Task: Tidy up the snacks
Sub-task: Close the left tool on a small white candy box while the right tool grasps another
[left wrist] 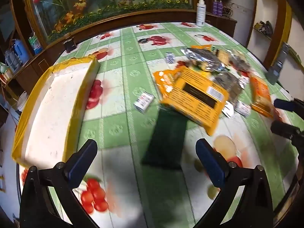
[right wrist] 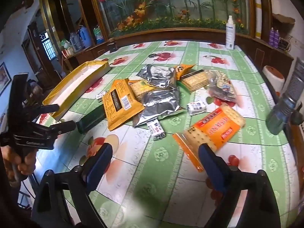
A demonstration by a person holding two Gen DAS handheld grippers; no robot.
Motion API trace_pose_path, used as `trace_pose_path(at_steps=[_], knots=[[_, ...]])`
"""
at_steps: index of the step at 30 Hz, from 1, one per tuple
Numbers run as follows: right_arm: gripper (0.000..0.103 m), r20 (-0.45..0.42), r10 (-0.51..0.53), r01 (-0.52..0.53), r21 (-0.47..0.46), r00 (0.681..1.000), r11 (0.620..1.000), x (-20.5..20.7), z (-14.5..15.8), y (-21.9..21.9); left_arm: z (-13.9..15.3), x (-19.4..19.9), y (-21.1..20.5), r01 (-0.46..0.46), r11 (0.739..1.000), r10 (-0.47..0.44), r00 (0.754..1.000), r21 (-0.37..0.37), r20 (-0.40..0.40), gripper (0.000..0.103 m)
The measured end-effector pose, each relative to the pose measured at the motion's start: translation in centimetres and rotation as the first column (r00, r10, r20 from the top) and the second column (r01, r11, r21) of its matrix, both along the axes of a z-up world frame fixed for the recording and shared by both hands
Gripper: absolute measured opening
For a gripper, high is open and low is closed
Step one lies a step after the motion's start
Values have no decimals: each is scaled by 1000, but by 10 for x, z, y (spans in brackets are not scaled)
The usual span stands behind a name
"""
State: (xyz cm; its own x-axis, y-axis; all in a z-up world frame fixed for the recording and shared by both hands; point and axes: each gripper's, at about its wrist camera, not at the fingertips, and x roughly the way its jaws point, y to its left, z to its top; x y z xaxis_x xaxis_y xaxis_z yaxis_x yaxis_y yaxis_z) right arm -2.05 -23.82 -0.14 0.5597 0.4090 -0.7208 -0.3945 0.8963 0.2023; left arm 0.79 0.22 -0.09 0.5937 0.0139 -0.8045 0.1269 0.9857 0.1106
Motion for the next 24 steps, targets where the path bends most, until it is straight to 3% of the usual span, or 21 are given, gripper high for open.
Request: trace_pose_path(at_steps=[7,10,13,16,22,24], knots=[[65,-43,40,-41,-8,998,999,28,-15,20,-11,50,24,12,999,-12,1000,38,-3,98],[65,-48,51,-52,-12,998,999,37,-19,27,-19,63,21,34,998,-33,999,51,-34,82],[65,-56,59,-61,-30,997,998,46,-23,34,-27,76,19,53,998,-52,996,18,-77,56],[64,-63,60,-64,-59,996,996,54,-29,38,-31,80,15,84,996,-85,992,-16,-89,55],[64,-69,70,-77,-111,995,991,60,-39,45,-31,85,12,98,995,-94,991,34,-92,54],[63,-61,73,-81,-140,995,987,60,-39,48,-30,83,12,104,994,-100,991,45,-85,44]])
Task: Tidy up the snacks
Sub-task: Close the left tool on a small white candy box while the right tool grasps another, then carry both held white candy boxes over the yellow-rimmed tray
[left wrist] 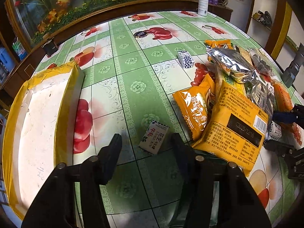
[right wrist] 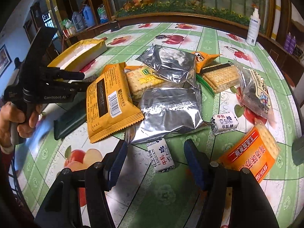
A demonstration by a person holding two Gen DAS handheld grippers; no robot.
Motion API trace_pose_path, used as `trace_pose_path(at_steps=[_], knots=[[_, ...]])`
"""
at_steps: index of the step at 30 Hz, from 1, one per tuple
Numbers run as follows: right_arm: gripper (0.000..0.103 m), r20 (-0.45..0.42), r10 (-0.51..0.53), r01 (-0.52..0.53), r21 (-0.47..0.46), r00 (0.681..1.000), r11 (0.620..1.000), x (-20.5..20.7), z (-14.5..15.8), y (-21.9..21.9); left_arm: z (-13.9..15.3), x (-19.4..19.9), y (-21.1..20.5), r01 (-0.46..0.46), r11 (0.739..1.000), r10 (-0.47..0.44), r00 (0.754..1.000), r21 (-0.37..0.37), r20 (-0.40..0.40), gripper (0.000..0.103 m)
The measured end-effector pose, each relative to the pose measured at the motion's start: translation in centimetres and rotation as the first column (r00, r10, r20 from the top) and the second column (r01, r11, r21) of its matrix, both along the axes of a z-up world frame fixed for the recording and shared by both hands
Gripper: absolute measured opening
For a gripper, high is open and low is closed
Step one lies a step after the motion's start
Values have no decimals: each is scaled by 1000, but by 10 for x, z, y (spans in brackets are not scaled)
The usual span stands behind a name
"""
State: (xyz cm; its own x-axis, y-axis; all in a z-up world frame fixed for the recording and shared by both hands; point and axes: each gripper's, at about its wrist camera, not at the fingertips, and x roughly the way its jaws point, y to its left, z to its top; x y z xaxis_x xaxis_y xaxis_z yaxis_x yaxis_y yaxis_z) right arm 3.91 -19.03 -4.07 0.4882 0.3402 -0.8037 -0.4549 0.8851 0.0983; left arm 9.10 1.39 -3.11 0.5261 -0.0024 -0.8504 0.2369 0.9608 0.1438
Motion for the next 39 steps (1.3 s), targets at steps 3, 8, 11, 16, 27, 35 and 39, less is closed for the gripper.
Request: trace_pose_path(at_steps=[3,8,11,16,27,35,39], knots=[[45,25,3,-2,-42,1000,999,-6,0,2,-2,-7,-5,18,1000,-18,1000,-24,-2,19],[20,16,-2,3,-23,1000,1000,-14,2,-4,-2,-18,-12,30,999,-29,1000,-41,9,16],[20,6,-8,8,1,1000,1000,-18,3,-7,-1,-25,-11,23,998,-23,1000,-56,12,16],[20,21,-17,17,30,1000,999,-30,13,-11,7,-37,-1,-8,994,10,1000,-107,19,16],[20,43,-9,6,75,999,997,-51,27,-3,31,-80,8,-135,980,146,988,-149,60,16],[20,86,-8,3,63,996,998,-66,43,13,54,-110,7,-232,964,249,957,-128,147,16],[20,140,-29,27,14,990,1000,-75,54,24,66,-125,-1,-272,957,289,930,-102,227,16]])
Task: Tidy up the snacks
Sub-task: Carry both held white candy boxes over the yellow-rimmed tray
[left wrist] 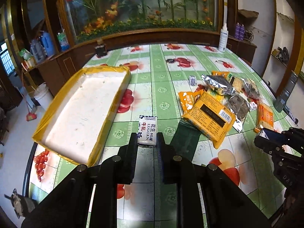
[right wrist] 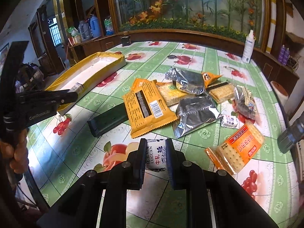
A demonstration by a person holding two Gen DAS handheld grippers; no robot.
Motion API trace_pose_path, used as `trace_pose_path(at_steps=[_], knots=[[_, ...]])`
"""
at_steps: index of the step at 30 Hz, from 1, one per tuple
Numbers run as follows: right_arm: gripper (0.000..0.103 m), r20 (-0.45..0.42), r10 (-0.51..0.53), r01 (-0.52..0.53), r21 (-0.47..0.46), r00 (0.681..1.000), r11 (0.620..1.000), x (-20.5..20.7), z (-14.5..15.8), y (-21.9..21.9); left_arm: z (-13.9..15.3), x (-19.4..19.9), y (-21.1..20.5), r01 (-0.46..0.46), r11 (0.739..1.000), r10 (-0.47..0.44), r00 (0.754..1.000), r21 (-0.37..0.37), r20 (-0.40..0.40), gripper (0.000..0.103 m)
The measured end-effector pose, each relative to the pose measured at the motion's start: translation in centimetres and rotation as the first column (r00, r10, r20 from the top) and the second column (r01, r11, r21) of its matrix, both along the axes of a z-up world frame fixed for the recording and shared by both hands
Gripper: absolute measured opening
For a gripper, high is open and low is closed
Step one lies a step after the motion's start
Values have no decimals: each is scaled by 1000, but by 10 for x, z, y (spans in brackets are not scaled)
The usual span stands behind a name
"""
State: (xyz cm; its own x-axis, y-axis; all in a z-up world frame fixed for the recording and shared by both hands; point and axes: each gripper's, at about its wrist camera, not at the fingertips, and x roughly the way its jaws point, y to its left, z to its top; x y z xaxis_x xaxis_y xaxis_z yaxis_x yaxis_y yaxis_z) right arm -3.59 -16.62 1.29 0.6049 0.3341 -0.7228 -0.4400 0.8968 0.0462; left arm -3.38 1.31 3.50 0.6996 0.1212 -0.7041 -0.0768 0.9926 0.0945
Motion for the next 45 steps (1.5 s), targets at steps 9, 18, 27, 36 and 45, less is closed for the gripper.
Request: trace_pose_path(at_steps=[9,18,27,36,45], knots=[[20,99,-13,23,-98,995,995,-14,17,24,9,-14,-5,-17,1000,16,999,25,41,16],[20,139,-1,20,-131,990,991,-20,26,38,12,-20,4,-41,999,40,998,19,45,16],[20,154,14,10,-157,988,988,-22,29,49,14,-22,12,-47,999,47,998,2,48,16],[20,164,25,7,-192,986,981,-23,30,62,12,-23,20,-55,998,56,998,-17,41,16],[20,158,39,-4,-217,987,976,-20,27,71,10,-23,24,-49,998,50,998,-35,27,16]])
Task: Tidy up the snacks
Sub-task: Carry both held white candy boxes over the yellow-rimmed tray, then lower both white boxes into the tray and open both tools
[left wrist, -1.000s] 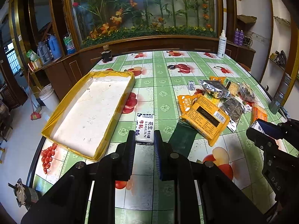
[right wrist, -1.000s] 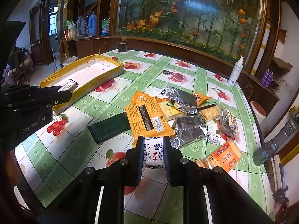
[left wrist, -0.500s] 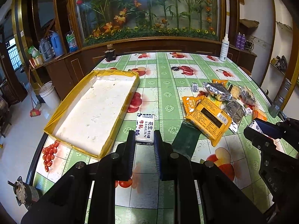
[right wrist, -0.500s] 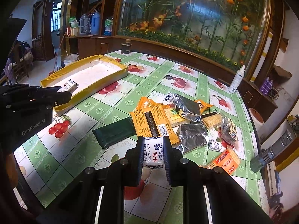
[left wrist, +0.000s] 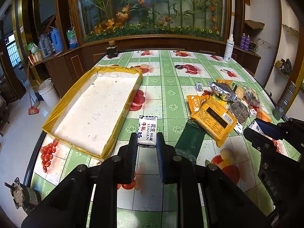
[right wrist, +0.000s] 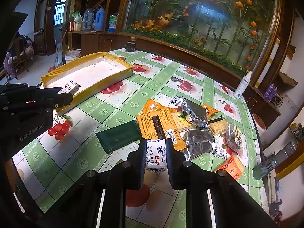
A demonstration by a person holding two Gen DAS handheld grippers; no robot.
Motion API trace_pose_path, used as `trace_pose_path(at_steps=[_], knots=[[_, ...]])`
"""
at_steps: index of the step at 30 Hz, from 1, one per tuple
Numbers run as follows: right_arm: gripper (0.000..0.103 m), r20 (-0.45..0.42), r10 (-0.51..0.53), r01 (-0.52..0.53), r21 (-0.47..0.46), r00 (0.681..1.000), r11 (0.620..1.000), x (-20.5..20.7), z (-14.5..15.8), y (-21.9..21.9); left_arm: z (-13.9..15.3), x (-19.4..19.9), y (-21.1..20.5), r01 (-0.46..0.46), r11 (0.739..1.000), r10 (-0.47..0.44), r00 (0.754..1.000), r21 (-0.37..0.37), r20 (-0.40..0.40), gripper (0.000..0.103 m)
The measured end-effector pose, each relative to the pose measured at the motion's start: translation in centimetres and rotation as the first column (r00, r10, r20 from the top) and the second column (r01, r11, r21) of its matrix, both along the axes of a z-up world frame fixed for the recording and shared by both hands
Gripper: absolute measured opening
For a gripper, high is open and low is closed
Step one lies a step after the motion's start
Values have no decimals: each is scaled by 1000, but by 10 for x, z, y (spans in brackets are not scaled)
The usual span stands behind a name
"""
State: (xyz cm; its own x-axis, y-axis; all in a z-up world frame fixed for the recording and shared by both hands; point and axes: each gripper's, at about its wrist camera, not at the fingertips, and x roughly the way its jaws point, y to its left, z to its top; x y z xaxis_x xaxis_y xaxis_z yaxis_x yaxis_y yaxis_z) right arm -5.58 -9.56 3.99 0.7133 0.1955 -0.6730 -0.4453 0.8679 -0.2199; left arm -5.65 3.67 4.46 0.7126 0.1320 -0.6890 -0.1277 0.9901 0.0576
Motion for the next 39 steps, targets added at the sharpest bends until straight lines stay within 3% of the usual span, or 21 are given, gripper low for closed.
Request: trace_pose_path(at_steps=[13,26,33,39], knots=[[20,-8,41,-41,-22,999,999,9,-2,22,-2,2,16,-12,1000,12,1000,-29,-19,17],[20,-17,115,-115,-26,993,993,24,-4,65,-10,12,72,-128,988,124,991,-87,-47,17],[20,-81,224,-210,147,971,966,53,4,105,-15,36,138,-274,953,267,961,-132,-71,17],[20,-153,346,-278,347,926,896,93,3,160,-37,60,178,-344,925,324,936,-158,-140,17]])
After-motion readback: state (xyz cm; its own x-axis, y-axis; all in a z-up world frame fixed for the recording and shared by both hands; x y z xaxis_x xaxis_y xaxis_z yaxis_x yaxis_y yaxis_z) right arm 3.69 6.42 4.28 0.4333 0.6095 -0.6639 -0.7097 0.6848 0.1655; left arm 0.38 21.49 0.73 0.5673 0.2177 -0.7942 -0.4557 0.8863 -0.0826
